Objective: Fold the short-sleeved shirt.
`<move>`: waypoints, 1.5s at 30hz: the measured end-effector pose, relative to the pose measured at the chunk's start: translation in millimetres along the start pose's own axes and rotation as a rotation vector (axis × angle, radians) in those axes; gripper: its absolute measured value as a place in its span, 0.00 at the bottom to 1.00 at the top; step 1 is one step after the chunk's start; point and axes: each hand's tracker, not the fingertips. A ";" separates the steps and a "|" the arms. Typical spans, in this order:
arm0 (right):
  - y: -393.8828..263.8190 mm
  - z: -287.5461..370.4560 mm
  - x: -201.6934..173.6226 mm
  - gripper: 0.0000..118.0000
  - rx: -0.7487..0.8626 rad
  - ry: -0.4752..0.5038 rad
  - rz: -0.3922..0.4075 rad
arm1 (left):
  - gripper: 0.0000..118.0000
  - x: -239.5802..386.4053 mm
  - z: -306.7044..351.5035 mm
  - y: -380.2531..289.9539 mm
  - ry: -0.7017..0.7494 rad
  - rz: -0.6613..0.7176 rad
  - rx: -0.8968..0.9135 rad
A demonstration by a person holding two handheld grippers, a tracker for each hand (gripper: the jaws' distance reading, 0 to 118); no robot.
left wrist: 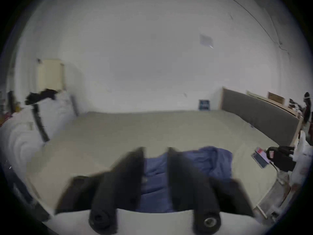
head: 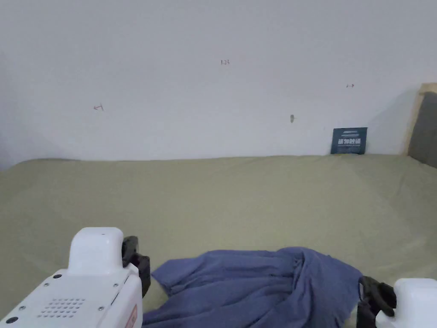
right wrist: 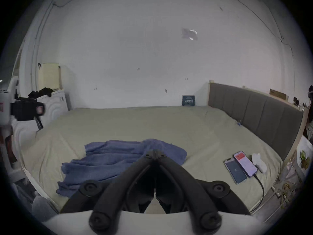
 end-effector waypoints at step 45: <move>-42.4 -81.3 -2.1 0.02 -0.256 0.071 -0.012 | 0.61 -61.2 -218.9 -156.5 -0.061 -0.003 -0.804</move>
